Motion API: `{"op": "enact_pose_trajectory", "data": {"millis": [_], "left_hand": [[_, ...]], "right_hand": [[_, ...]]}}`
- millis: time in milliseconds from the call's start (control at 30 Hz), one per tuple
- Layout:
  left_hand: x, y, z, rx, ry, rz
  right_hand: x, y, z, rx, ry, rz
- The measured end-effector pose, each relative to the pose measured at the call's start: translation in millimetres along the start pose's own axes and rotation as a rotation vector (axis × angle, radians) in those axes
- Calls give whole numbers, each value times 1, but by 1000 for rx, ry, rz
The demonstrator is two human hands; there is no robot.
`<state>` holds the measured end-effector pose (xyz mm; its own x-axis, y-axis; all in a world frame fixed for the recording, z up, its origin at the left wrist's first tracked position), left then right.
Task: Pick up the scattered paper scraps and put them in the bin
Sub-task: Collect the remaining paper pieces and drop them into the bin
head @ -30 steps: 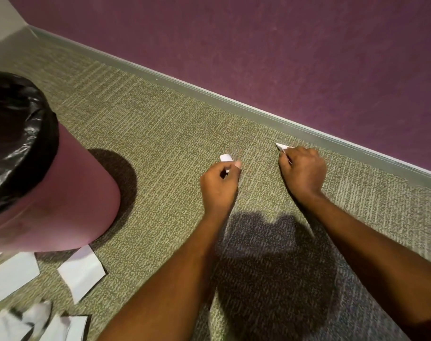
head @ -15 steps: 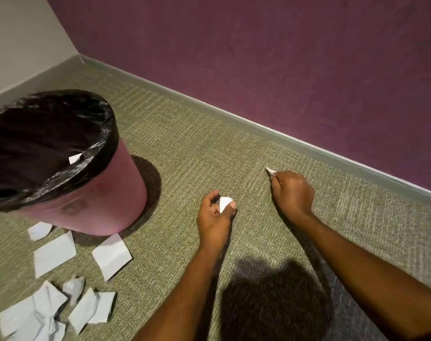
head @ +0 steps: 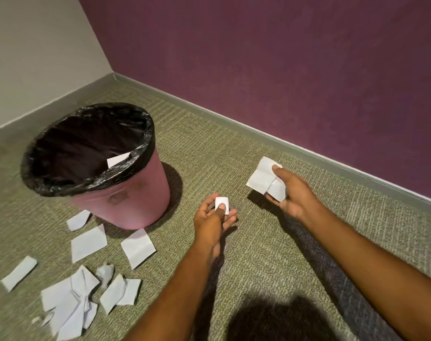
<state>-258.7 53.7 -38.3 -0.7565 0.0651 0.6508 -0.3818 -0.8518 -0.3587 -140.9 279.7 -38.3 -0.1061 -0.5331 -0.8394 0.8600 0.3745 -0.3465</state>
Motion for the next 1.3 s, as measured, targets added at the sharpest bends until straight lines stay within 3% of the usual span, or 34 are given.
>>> {"op": "enact_pose_trajectory", "data": {"millis": [267, 600, 733, 900, 1100, 1300], "left_hand": [[67, -24, 33, -88, -81, 85], [159, -29, 114, -45, -248, 3], [189, -18, 141, -17, -219, -9], [243, -1, 191, -28, -116, -118], [296, 48, 212, -38, -128, -10], [313, 82, 201, -83, -125, 92]], "right_hand": [[-29, -86, 52, -290, 7, -20], [-89, -178, 128, -432, 104, 52], [-102, -214, 151, -446, 83, 58], [-118, -281, 177, -580, 42, 204], [-128, -372, 212, -769, -3, 303], [-115, -417, 222, -730, 61, 408]]}}
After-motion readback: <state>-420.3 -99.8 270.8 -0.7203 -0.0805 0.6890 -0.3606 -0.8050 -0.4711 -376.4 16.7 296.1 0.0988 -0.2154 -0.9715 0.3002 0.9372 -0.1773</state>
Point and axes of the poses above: each hand's wrist, its own z-axis away from the middle knuckle, its own y-axis out of the back of the hand, x = y × z, the point moved 9 cm from there along -z, towards the middle knuckle, and after that the axes turned 11 degrees about y, right-handed, at the moved point
